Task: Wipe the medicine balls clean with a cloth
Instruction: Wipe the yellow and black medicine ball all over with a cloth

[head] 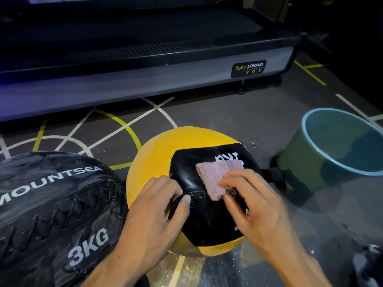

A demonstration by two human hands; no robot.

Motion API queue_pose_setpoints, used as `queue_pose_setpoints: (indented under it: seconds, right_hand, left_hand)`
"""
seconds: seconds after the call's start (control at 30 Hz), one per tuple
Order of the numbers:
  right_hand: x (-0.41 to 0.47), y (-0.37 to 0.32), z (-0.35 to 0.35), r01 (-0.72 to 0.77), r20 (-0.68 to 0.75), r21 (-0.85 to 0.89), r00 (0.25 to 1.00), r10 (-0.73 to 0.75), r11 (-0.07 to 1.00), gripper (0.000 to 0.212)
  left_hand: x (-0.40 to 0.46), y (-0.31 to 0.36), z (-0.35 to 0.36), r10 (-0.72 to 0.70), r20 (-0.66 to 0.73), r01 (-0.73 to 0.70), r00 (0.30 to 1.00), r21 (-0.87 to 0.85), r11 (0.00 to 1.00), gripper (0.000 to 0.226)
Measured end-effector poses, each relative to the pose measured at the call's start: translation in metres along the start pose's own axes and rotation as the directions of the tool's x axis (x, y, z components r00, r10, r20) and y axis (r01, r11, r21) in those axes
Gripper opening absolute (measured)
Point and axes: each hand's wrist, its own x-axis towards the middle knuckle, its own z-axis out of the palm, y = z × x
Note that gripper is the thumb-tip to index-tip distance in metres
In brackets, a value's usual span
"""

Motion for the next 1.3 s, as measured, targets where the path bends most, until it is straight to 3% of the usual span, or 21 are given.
queue_pose_setpoints:
  seconds: [0.07,0.1,0.13,0.2,0.27,0.3,0.33,0.43,0.5,0.57,0.67,0.83,1.07,1.17,1.3]
  right_hand:
    - [0.007,-0.005,-0.002,-0.094,-0.059,0.11,0.993,0.101,0.989,0.011]
    - [0.011,-0.009,-0.005,-0.183,-0.068,0.261,0.976,0.207,0.948,0.012]
    - [0.016,-0.014,-0.009,-0.263,-0.048,0.444,0.947,0.316,0.856,0.012]
    - [0.023,-0.018,-0.019,-0.383,0.073,0.729,0.867,0.493,0.567,0.01]
    - [0.026,-0.015,-0.024,-0.511,0.253,0.795,0.77,0.586,0.327,0.018]
    - [0.028,-0.013,-0.024,-0.574,0.3,0.75,0.738,0.604,0.329,0.019]
    - [0.028,-0.01,-0.023,-0.622,0.305,0.675,0.725,0.618,0.397,0.018]
    - [0.026,-0.004,-0.022,-0.625,0.163,0.443,0.761,0.628,0.642,0.019]
    - [0.022,0.0,-0.025,-0.603,0.134,0.34,0.79,0.598,0.722,0.049]
    - [0.017,0.002,-0.025,-0.611,0.185,0.359,0.788,0.588,0.706,0.076]
    - [0.013,0.003,-0.018,-0.537,0.166,0.331,0.843,0.513,0.776,0.091]
    - [0.01,0.009,-0.022,-0.371,0.179,0.213,0.924,0.337,0.904,0.056]
    - [0.011,0.02,-0.025,-0.194,0.201,-0.102,0.957,0.211,0.976,0.033]
    - [0.016,0.022,-0.028,-0.179,0.199,-0.063,0.962,0.188,0.982,0.019]
    - [0.019,0.023,-0.03,-0.203,0.18,0.055,0.965,0.19,0.978,0.019]
  left_hand:
    - [-0.001,-0.001,0.0,-0.005,0.007,0.005,1.0,0.003,1.0,0.026]
    - [-0.001,-0.001,0.001,-0.008,0.01,0.008,1.0,0.003,1.0,0.027]
    - [-0.001,-0.002,0.001,-0.009,0.011,0.009,1.0,0.002,1.0,0.028]
    - [0.0,-0.002,0.001,-0.008,0.007,0.008,1.0,0.003,1.0,0.027]
    - [0.001,-0.002,0.001,-0.005,0.002,0.005,1.0,0.007,1.0,0.027]
    - [0.001,-0.002,0.001,-0.003,0.0,0.003,1.0,0.007,1.0,0.026]
    - [0.001,-0.002,0.002,-0.002,0.0,0.002,1.0,0.007,1.0,0.026]
    - [0.0,-0.003,0.002,0.003,-0.002,-0.003,1.0,0.012,1.0,0.026]
    - [0.0,-0.003,0.003,-0.002,-0.004,0.002,1.0,0.01,1.0,0.026]
    - [-0.001,-0.003,0.003,-0.004,-0.009,0.004,1.0,0.006,1.0,0.026]
    - [0.0,-0.003,0.004,-0.003,-0.011,0.003,1.0,0.008,1.0,0.026]
    - [0.0,-0.002,0.002,0.003,-0.014,-0.003,1.0,0.01,1.0,0.026]
    - [0.0,-0.003,0.004,-0.001,-0.013,0.002,1.0,0.009,1.0,0.027]
    - [0.0,-0.004,0.004,-0.003,-0.01,0.003,1.0,0.011,1.0,0.027]
    - [0.0,-0.005,0.003,-0.008,-0.003,0.008,1.0,0.013,1.0,0.027]
